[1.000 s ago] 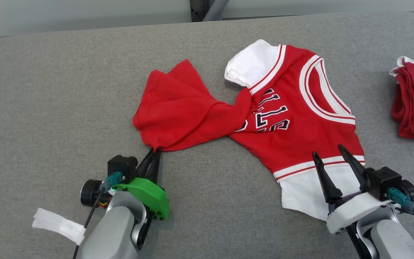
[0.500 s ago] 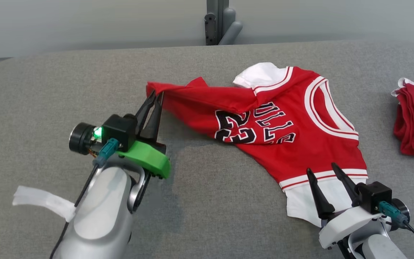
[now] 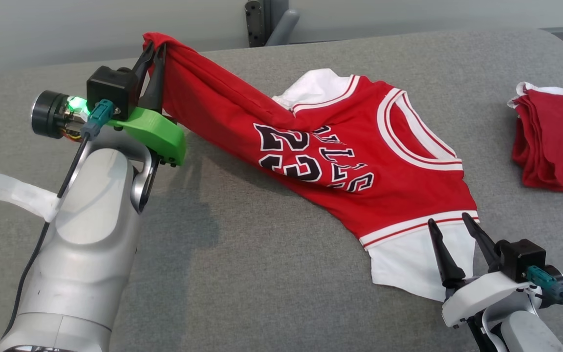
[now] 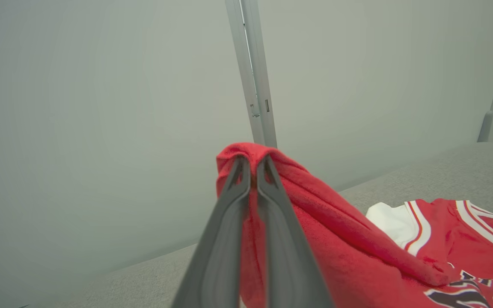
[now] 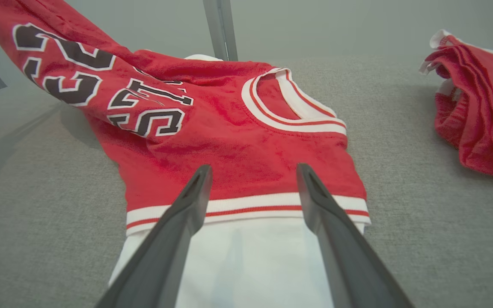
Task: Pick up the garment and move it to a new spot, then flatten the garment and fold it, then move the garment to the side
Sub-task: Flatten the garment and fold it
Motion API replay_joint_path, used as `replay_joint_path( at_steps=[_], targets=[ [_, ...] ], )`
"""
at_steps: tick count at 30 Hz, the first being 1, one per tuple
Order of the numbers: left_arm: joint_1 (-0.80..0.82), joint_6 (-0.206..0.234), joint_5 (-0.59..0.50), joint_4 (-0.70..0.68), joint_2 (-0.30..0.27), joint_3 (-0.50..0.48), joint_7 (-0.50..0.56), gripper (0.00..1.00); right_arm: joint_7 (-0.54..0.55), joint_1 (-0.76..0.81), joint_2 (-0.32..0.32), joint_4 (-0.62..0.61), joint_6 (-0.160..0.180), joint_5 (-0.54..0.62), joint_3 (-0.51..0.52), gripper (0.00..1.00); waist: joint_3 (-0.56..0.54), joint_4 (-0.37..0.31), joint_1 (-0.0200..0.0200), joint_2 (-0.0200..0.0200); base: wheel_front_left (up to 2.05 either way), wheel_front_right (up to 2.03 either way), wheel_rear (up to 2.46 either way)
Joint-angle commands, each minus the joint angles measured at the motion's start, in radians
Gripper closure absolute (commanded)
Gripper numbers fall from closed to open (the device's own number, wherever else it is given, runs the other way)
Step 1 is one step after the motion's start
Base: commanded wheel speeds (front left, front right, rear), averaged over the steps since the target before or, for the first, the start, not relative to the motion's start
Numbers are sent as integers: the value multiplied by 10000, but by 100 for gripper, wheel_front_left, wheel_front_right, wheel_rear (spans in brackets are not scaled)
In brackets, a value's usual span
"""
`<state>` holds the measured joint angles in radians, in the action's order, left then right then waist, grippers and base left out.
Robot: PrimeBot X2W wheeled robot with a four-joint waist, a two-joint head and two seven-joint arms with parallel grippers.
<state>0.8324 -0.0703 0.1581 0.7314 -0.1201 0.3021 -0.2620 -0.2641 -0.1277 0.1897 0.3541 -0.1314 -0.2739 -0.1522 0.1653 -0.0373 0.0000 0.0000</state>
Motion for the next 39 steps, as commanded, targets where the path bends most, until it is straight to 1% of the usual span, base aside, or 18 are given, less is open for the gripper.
replay_joint_path(
  at_steps=[1,5,9,11,15,18,19,20,21,22,23,24,25,26,28,31,36,39],
  targets=[
    [239,71,28,52,-19,-37,-27,100,1,51,-2,-1,15,-49,86,0,398,-370,0,0,0,0,0],
    [536,5,-154,309,-23,65,-28,100,1,-109,-88,-51,15,21,75,0,626,-485,0,0,0,0,0],
    [1308,139,-307,328,-166,-13,-30,100,1,-501,-167,-93,15,58,-207,0,1113,-845,0,0,0,0,0],
    [1800,192,-409,149,-141,-8,-29,100,1,-660,-205,-72,15,16,-237,0,1385,-1061,0,0,0,0,0],
    [2331,51,-557,-24,73,158,-28,100,1,-799,-256,-7,15,-26,-187,0,1709,-1307,0,0,0,0,0],
    [2579,-161,-554,315,298,481,-17,100,1,-831,-329,71,15,-32,-131,0,1889,-1507,0,0,0,0,0],
    [2615,-279,-528,404,375,670,-19,75,1,-829,-380,93,15,-22,-126,0,1938,-1561,0,0,0,0,0],
    [2580,-372,-453,521,464,880,-18,65,1,-833,-392,113,15,-25,-116,0,1975,-1585,0,0,0,0,0],
    [2511,-452,-400,689,524,1107,-18,77,1,-849,-397,136,15,-23,-124,0,2009,-1605,0,0,0,0,0],
    [2442,-522,-275,812,565,1353,-19,100,1,-876,-412,170,15,-31,-142,0,2043,-1619,0,0,0,0,0],
    [2370,-562,-132,932,585,1556,-18,100,1,-905,-437,198,15,-49,-162,0,2070,-1623,0,0,0,0,0],
    [2335,-593,-13,984,609,1735,-19,92,1,-938,-460,230,15,-65,-179,0,2094,-1612,0,0,0,0,0],
    [2278,-589,110,1008,623,1875,-18,53,1,-963,-472,260,15,-72,-183,0,2122,-1581,0,0,0,0,0],
    [2165,-599,219,1134,635,2014,-18,0,1,-998,-482,294,15,-84,-178,0,2129,-1537,0,0,0,0,0],
    [2052,-605,517,1208,650,2173,-18,0,1,-1044,-462,338,15,-81,-190,0,2103,-1415,0,0,0,0,0],
    [1874,-608,724,1067,659,2033,-18,0,1,-1037,-414,379,15,-67,-143,0,2001,-1176,0,0,0,0,0],
    [1365,-387,842,882,531,1474,-18,0,1,-954,-377,432,15,-32,-169,0,1704,-841,0,0,0,0,0],
    [1059,-242,843,950,354,1140,-18,0,1,-914,-397,443,15,-5,-215,0,1599,-744,0,0,0,0,0]
  ],
)
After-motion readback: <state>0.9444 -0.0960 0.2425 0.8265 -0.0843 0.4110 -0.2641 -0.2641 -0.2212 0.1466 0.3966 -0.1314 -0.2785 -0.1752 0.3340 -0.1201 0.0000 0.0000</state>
